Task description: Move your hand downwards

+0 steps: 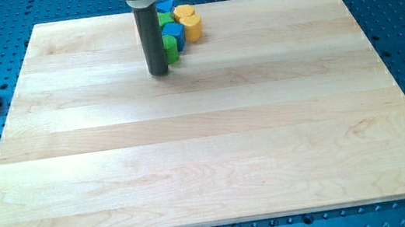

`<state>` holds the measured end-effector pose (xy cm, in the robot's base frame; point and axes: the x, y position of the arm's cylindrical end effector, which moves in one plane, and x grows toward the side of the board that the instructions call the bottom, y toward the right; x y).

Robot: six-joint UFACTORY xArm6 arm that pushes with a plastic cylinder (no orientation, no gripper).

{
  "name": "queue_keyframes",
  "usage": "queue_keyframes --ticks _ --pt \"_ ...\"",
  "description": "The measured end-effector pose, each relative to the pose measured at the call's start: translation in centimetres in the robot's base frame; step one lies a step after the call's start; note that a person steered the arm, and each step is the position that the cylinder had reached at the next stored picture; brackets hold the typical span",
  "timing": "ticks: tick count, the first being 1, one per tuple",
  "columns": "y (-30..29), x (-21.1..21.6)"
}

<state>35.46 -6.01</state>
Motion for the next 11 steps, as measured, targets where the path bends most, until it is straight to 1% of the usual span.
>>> queue_keyframes --ticks 1,2,3,9,10,11 --pt "0.0 0.0" --pt "-0.6 2.0" --pt "-0.8 2.5" --pt "-1.1 2.3" --pt "-1.0 11.0" --pt "-4.1 16.6"
